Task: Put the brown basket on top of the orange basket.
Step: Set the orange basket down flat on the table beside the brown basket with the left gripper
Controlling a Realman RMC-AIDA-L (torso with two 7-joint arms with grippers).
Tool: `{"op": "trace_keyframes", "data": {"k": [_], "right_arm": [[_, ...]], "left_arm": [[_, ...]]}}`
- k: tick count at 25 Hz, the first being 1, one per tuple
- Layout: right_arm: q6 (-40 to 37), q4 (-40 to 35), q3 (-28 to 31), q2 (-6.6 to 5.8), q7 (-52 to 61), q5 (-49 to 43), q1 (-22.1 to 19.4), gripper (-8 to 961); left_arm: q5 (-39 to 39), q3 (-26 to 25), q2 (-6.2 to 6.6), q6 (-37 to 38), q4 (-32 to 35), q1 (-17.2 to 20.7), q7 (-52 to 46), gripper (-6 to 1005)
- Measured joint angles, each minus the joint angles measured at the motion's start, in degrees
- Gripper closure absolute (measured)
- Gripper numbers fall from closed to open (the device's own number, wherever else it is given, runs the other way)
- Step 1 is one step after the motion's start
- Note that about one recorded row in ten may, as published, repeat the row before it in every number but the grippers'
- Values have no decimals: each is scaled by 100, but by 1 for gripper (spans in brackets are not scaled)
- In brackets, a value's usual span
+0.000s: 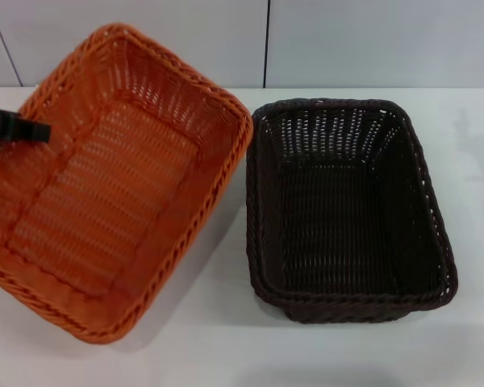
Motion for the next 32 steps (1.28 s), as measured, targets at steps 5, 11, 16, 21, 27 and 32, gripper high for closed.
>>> {"op": "trace_keyframes", "data": {"k": [5, 11, 16, 21, 27, 32], "right_arm": [[-12, -15, 0, 0, -27, 0, -3, 394], [-13, -18, -3, -8, -32, 0, -55, 392], [-14, -18, -39, -9, -35, 0, -111, 391], [-17, -18, -45, -9, -37, 0, -145, 389], [-19, -18, -44, -9, -18, 0, -227, 388], [-26, -18, -44, -8, -2, 0, -291, 386]], "left_arm": [[-95, -1, 239, 192, -33, -131, 10, 836], [185, 85, 321, 401, -51, -268, 183, 838], [537, 130, 331, 469, -123, -361, 246, 839], [832, 277, 225, 490, -226, -474, 254, 840], [980, 848, -143, 499, -725, -815, 386, 841], [992, 1124, -465, 454, -990, -1078, 626, 843]]}}
